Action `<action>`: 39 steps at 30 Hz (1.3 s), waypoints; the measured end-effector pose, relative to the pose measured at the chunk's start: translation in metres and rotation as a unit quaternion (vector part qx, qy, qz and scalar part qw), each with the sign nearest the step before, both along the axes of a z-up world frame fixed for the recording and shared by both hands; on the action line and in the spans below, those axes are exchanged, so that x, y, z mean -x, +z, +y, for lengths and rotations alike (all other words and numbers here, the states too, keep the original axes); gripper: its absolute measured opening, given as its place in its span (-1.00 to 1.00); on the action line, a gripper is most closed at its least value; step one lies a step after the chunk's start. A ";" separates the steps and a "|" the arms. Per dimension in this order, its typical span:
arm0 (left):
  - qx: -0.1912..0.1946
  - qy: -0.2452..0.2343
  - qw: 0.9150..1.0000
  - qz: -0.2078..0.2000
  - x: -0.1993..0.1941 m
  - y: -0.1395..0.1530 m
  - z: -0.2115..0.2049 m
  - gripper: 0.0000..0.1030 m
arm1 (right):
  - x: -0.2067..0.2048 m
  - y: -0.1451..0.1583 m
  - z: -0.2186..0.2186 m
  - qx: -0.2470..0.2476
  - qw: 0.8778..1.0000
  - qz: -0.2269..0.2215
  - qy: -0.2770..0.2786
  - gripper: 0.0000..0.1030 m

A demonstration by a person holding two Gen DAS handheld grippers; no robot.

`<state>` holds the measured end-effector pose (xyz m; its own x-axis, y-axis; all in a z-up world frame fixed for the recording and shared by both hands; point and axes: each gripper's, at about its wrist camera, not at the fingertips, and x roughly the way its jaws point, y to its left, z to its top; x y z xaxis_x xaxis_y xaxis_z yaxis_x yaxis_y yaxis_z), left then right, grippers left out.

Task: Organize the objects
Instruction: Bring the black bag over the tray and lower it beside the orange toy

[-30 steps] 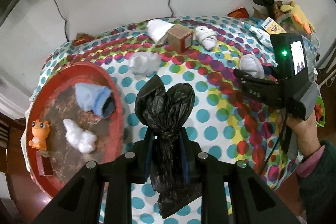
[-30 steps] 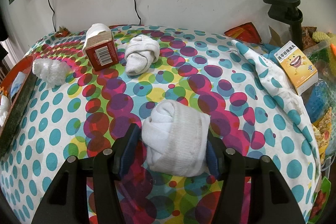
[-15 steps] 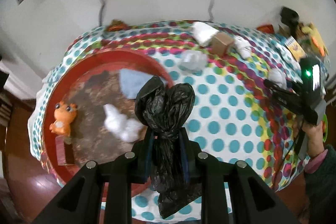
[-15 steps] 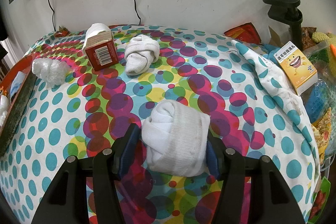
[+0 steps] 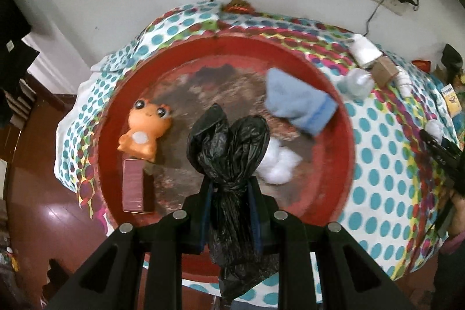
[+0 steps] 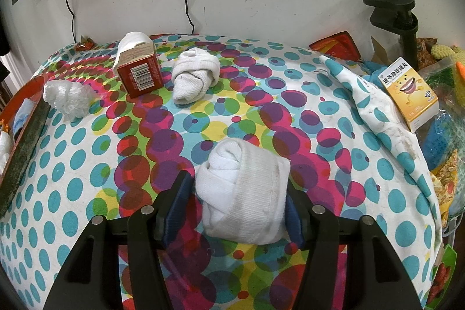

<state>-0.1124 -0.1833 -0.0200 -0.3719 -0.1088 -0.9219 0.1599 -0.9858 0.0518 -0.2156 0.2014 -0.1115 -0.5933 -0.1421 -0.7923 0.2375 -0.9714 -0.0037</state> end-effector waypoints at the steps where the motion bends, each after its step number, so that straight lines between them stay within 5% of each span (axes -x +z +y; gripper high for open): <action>1: 0.001 0.006 1.000 -0.004 0.000 -0.003 -0.005 -0.55 | 0.000 0.000 0.000 0.000 1.000 0.000 0.000 0.10; 29: -0.015 0.040 0.998 -0.039 0.023 -0.049 -0.065 -0.53 | 0.001 0.000 0.003 -0.002 1.000 0.000 -0.001 0.13; 39: -0.036 0.061 0.997 -0.044 0.023 -0.050 -0.076 -0.16 | 0.001 -0.001 0.002 -0.004 1.000 0.000 -0.003 0.16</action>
